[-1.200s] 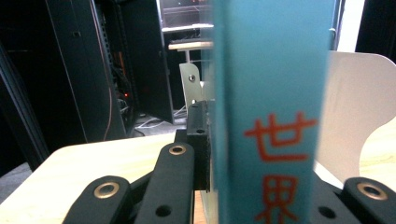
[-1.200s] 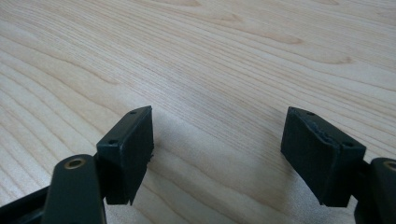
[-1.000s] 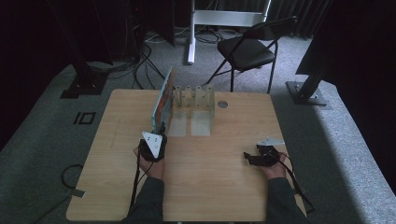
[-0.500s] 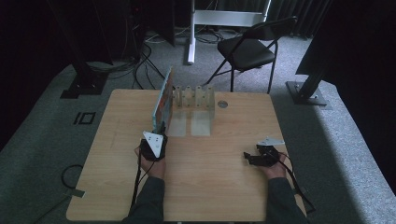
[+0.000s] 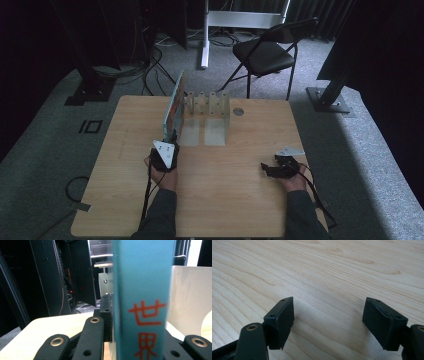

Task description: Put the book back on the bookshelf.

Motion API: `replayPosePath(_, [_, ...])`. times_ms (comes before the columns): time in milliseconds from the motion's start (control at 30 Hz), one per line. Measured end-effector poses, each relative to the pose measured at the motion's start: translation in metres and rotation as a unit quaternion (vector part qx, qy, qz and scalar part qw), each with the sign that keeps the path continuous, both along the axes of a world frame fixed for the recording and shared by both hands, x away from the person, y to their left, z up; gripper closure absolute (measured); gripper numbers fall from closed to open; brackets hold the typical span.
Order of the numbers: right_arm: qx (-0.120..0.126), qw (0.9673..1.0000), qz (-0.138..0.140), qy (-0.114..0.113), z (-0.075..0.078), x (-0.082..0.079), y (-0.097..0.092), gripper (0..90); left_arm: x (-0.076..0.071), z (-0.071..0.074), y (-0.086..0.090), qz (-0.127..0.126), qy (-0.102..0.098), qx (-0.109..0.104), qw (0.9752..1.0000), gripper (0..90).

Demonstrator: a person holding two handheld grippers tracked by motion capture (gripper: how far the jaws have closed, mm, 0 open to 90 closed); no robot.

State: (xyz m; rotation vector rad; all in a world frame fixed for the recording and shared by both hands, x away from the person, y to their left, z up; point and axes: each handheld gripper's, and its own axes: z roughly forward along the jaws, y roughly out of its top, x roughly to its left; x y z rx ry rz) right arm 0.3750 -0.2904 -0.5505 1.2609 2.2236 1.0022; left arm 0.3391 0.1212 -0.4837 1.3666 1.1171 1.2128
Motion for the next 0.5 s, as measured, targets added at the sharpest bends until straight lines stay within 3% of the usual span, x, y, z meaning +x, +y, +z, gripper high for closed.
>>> replayPosePath(500, [-0.001,1.0,0.0,0.0,0.0,-0.0001,0.0002,25.2,-0.0017,0.0,0.0036,-0.004,0.006,-0.013,0.9999,80.4])
